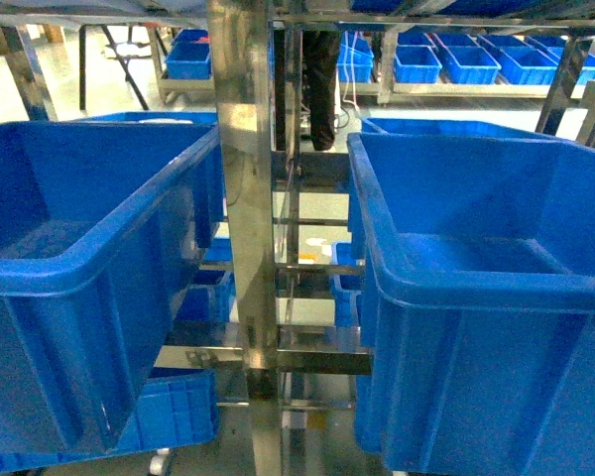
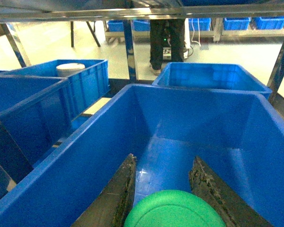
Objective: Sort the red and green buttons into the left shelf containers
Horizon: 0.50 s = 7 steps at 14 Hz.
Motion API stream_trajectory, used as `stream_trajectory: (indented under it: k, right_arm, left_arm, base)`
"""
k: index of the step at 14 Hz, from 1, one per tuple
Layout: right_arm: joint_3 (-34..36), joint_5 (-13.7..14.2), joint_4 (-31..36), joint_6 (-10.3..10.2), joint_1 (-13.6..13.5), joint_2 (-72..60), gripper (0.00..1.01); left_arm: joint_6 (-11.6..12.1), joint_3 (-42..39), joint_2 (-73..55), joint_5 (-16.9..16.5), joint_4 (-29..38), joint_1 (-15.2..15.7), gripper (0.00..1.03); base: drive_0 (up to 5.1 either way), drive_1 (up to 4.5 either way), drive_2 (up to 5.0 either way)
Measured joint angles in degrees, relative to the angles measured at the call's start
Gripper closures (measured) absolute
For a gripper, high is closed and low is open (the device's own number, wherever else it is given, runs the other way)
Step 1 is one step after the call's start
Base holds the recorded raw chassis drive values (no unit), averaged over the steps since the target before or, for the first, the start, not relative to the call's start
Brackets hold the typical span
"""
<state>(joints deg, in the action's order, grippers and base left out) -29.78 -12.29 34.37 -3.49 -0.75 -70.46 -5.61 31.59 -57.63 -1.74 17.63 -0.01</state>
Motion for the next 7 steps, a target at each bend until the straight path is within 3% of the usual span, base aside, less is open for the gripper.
stream_trajectory:
  k: [4, 6, 7]
  right_arm:
    - [-11.6, 1.2, -2.1, -1.6, -0.8, -16.0, 0.7]
    - [-17.7, 1.8, -6.4, -5.3, -0.7, -25.1, 0.7]
    - [-18.6, 1.8, -5.3, -7.2, -0.6, -27.3, 0.69]
  left_arm:
    - [0.0, 0.0, 0.0, 0.0, 0.0, 0.0, 0.73]
    - [0.0, 0.0, 0.0, 0.0, 0.0, 0.0, 0.73]
    - [0.0, 0.0, 0.0, 0.0, 0.0, 0.0, 0.73]
  base:
    - [0.0, 0.0, 0.0]
    - [0.0, 0.0, 0.0]
    - [0.0, 0.0, 0.0]
